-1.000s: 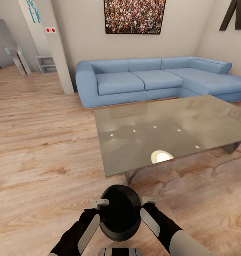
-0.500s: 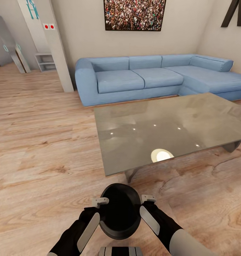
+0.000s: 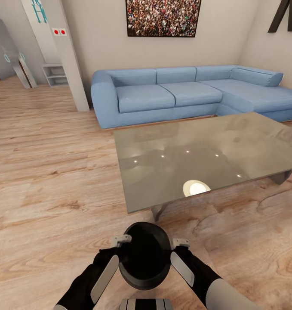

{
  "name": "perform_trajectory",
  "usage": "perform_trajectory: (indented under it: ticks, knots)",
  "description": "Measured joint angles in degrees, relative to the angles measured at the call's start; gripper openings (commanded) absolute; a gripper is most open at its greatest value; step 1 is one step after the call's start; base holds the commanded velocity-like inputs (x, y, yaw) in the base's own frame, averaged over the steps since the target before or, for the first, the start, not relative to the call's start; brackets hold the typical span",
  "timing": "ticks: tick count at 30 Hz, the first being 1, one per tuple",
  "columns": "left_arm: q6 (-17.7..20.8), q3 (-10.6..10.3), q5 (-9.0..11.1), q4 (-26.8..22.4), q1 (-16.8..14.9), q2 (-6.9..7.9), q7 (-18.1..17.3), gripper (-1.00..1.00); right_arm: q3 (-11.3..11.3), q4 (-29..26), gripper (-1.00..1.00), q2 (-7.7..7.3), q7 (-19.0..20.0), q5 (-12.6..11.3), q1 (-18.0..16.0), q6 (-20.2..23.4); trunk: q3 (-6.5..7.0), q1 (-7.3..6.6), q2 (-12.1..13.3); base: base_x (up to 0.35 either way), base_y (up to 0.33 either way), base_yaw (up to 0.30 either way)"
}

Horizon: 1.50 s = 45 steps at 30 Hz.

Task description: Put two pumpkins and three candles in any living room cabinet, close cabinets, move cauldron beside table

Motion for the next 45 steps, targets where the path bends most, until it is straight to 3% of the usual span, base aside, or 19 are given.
perform_trajectory:
  ticks: [10, 22, 45]
  knots:
    - [0.04, 0.04, 0.01, -0.64, 0.0, 0.08, -0.01, 1.0, 0.0, 0.0, 1.0, -0.02, 0.0, -0.01, 0.0, -0.01, 0.0, 0.0, 0.0, 0.0, 0.0, 0.0]
    - [1.28, -0.01, 0.99, -0.56, 0.0, -0.05, -0.01, 1.0, 0.0, 0.08, 1.0, -0.01, 0.0, 0.0, 0.0, -0.01, 2.65, -0.31, 0.16, 0.0, 0.0, 0.0]
    - [1.32, -0.01, 1.06, -0.56, 0.0, -0.05, -0.01, 1.0, 0.0, 0.1, 1.0, 0.02, 0.01, 0.0, 0.0, 0.03, 7.75, -0.9, 0.47, -0.071, 0.012, 0.0]
